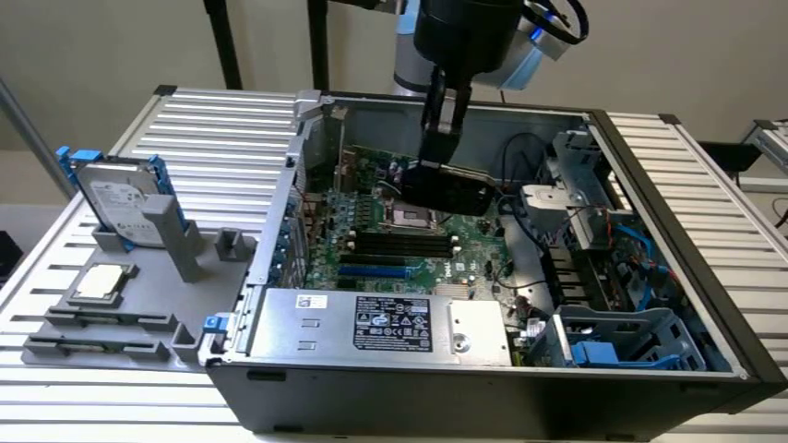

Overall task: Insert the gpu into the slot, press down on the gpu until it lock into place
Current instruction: 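Insert the gpu into the slot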

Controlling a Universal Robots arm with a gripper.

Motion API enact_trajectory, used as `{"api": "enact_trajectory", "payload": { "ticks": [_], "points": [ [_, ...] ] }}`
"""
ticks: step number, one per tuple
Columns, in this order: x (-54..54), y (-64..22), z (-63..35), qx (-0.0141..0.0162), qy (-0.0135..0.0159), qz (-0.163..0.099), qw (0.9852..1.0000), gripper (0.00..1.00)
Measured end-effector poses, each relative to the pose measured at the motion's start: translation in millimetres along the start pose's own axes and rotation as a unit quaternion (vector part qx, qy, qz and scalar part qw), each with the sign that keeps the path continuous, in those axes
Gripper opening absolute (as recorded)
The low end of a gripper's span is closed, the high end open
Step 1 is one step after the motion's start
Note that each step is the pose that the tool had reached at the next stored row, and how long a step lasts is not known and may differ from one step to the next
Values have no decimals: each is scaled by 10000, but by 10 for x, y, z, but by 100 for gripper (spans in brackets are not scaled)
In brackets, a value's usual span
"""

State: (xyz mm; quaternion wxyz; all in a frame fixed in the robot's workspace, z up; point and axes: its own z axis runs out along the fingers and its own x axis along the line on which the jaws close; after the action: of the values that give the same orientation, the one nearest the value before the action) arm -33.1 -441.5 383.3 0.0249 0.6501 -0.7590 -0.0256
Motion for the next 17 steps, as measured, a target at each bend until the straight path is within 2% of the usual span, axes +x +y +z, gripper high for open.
{"api": "enact_trajectory", "payload": {
  "ticks": [7, 10, 14, 17],
  "points": [
    [28, 88, 83, 20, -162, -153, 9998, 26],
    [46, 115, 109, 72, -229, -186, 9995, 26],
    [105, 166, 156, 144, -260, -207, 9993, 26],
    [144, 216, 200, 178, -271, -221, 9992, 26]
  ]
}}
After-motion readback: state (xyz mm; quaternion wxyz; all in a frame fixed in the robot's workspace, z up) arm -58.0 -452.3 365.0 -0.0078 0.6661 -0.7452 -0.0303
